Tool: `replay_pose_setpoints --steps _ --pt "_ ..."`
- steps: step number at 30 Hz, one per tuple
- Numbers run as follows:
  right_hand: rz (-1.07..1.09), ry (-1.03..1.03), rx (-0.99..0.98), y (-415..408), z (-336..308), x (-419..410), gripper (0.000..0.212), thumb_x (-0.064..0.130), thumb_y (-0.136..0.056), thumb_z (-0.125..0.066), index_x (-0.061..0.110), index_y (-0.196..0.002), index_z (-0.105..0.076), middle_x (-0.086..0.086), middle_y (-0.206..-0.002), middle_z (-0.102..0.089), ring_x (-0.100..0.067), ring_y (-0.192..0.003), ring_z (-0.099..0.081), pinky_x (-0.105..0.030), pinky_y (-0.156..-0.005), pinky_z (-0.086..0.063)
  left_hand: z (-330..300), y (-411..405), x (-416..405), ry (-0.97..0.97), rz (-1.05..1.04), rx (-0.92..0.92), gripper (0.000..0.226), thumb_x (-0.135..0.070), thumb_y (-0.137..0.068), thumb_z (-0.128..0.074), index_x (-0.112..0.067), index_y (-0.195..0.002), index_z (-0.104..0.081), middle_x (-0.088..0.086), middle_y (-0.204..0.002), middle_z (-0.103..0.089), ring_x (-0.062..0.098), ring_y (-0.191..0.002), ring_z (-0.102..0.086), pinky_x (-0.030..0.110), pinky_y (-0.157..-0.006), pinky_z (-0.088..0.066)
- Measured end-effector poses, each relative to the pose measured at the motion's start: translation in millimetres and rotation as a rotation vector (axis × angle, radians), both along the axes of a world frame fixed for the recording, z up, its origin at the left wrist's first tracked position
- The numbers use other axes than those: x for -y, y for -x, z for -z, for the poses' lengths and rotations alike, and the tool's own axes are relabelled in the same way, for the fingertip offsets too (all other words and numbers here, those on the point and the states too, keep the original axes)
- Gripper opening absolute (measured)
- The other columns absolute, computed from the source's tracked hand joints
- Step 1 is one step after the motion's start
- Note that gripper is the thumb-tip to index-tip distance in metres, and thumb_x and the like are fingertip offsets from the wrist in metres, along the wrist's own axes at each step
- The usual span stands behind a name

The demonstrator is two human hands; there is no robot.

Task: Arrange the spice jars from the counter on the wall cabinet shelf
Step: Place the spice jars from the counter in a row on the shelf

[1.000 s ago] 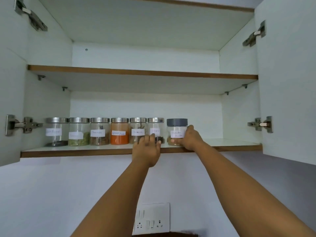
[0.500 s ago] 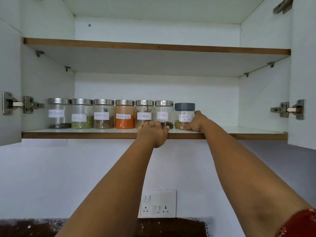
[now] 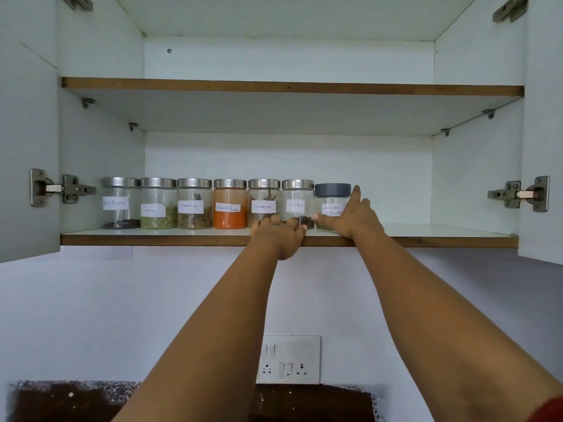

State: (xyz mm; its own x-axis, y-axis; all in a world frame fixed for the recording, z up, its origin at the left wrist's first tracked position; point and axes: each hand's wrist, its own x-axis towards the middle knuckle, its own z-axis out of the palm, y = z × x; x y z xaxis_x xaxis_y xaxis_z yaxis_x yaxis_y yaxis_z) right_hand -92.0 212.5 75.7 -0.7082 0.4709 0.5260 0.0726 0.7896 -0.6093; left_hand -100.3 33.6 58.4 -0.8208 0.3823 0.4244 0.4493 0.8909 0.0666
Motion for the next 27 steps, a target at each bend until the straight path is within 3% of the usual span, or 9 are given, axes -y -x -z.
replay_pose_setpoints --steps 4,8,10,12,15,18,20,23,27 --pt "0.189 -0.182 -0.044 -19.3 19.8 11.9 0.080 0.073 -0.089 -0.030 0.016 -0.145 -0.030 -0.013 -0.127 -0.056 -0.034 -0.116 -0.055 -0.042 -0.090 -0.042 1.0 -1.8 -0.4 0.048 -0.003 -0.024 0.052 -0.047 -0.103 -0.013 -0.029 -0.148 -0.031 0.016 -0.152 -0.033 0.032 -0.143 -0.026 0.049 -0.116 -0.014" --pt "0.287 -0.487 -0.172 -35.9 56.5 17.2 0.057 0.053 -0.100 -0.022 0.015 -0.118 -0.061 -0.009 -0.098 -0.069 -0.028 -0.099 -0.057 -0.039 -0.089 -0.036 23.0 -1.3 6.3 0.022 0.047 -0.310 0.048 -0.048 -0.103 -0.016 -0.033 -0.136 -0.047 0.009 -0.134 -0.052 0.027 -0.129 -0.043 0.043 -0.114 -0.019" --pt "0.249 -0.531 -0.219 -43.9 72.3 15.9 0.060 0.053 -0.099 -0.019 0.018 -0.118 -0.063 -0.007 -0.099 -0.068 -0.026 -0.103 -0.055 -0.038 -0.094 -0.036 43.2 1.5 9.6 -0.080 0.131 -0.461 0.041 -0.046 -0.103 -0.026 -0.032 -0.130 -0.054 0.005 -0.122 -0.055 0.026 -0.118 -0.048 0.041 -0.109 -0.025" --pt "0.208 -0.551 -0.272 -50.5 85.3 13.0 0.059 0.055 -0.096 -0.024 0.019 -0.127 -0.058 -0.008 -0.117 -0.064 -0.027 -0.117 -0.050 -0.040 -0.100 -0.038 60.3 2.0 10.1 -0.195 0.206 -0.522 0.037 -0.034 -0.101 -0.040 -0.029 -0.136 -0.051 0.007 -0.122 -0.054 0.029 -0.119 -0.047 0.045 -0.113 -0.023" --pt "0.133 -0.394 -0.298 -70.2 121.5 22.5 0.052 0.049 -0.096 -0.044 0.023 -0.142 -0.045 -0.006 -0.146 -0.044 -0.027 -0.136 -0.037 -0.044 -0.102 -0.041 82.3 -16.0 9.3 -0.248 0.247 -0.442 0.070 -0.006 -0.091 -0.047 -0.027 -0.153 -0.023 0.014 -0.153 -0.028 0.035 -0.145 -0.017 0.048 -0.119 0.000" --pt "0.126 -0.142 -0.200 -88.2 194.7 40.1 0.042 0.048 -0.097 -0.044 0.026 -0.132 -0.051 -0.001 -0.120 -0.064 -0.024 -0.118 -0.052 -0.040 -0.097 -0.040 131.2 -47.9 7.2 -0.288 0.288 -0.369 0.092 0.006 -0.083 -0.042 -0.033 -0.154 0.001 0.010 -0.163 0.002 0.028 -0.150 0.010 0.045 -0.112 0.019" --pt "0.151 -0.053 -0.091 -100.2 253.9 50.0 0.035 0.047 -0.098 -0.042 0.031 -0.126 -0.054 0.004 -0.105 -0.070 -0.020 -0.113 -0.054 -0.038 -0.095 -0.039 184.9 -68.9 5.5 -0.310 0.253 -0.234 0.097 0.006 -0.083 -0.042 -0.037 -0.152 0.011 0.010 -0.163 0.009 0.026 -0.149 0.014 0.044 -0.111 0.022" --pt "0.151 -0.038 0.055 -127.5 326.9 61.1 0.029 0.044 -0.098 -0.041 0.034 -0.120 -0.056 0.006 -0.101 -0.069 -0.018 -0.110 -0.055 -0.037 -0.092 -0.040 273.2 -97.0 10.2 -0.234 0.164 0.010 0.090 -0.006 -0.090 -0.040 -0.031 -0.149 0.023 0.013 -0.161 0.016 0.028 -0.148 0.017 0.045 -0.113 0.020" --pt "0.151 -0.089 0.257 -171.3 394.3 69.5 0.033 0.048 -0.097 -0.042 0.032 -0.122 -0.055 0.008 -0.103 -0.068 -0.018 -0.108 -0.054 -0.038 -0.091 -0.041 374.0 -132.6 38.9 -0.150 0.189 0.216 0.077 -0.027 -0.097 -0.041 -0.022 -0.154 0.010 0.013 -0.162 0.000 0.029 -0.150 0.004 0.044 -0.116 0.012"
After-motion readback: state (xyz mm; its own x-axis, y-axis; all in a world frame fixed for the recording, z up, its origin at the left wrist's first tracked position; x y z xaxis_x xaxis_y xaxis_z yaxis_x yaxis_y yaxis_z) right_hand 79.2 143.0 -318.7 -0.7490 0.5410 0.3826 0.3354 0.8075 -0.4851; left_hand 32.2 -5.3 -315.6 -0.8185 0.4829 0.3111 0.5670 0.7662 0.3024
